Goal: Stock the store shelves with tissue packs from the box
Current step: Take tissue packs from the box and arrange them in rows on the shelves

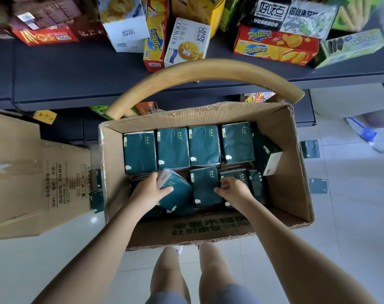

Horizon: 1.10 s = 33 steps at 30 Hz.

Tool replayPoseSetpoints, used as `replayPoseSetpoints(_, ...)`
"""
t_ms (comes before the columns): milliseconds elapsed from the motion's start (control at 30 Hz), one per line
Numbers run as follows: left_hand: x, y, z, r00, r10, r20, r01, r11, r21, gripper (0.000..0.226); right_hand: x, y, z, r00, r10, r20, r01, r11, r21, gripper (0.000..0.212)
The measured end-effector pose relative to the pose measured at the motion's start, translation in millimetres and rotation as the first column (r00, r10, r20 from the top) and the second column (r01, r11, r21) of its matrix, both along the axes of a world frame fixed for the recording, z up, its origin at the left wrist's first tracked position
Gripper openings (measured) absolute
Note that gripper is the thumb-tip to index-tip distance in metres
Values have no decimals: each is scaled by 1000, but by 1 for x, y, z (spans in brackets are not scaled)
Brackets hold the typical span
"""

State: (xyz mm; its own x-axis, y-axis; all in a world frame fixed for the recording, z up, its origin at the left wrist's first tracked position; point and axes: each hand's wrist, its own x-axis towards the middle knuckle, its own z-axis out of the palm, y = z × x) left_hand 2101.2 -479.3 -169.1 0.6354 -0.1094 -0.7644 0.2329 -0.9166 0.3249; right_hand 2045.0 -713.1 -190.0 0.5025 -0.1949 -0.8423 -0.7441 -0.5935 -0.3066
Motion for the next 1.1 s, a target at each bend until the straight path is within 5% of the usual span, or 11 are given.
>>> replayPoseSetpoints(167, -17, 21, 5, 937, 349, -11, -349, 936, -52, 43, 5, 19, -16, 997, -72, 41, 74, 996, -42, 60)
replayPoseSetpoints(400, -31, 26, 7, 832, 555, -14, -552, 824, -129, 37, 5, 32, -43, 954, -296, 58, 301, 940, -160, 79)
replayPoseSetpoints(867, -24, 36, 9, 739, 673, -32, -650, 699, -297, 27, -5, 44, -45, 917, -399, 28, 400, 913, -86, 52)
replayPoseSetpoints(1100, -28, 28, 36, 774, 633, -31, -599, 715, -359, 27, -20, 26, 16, 765, -618, 178, 606, 786, 124, 38)
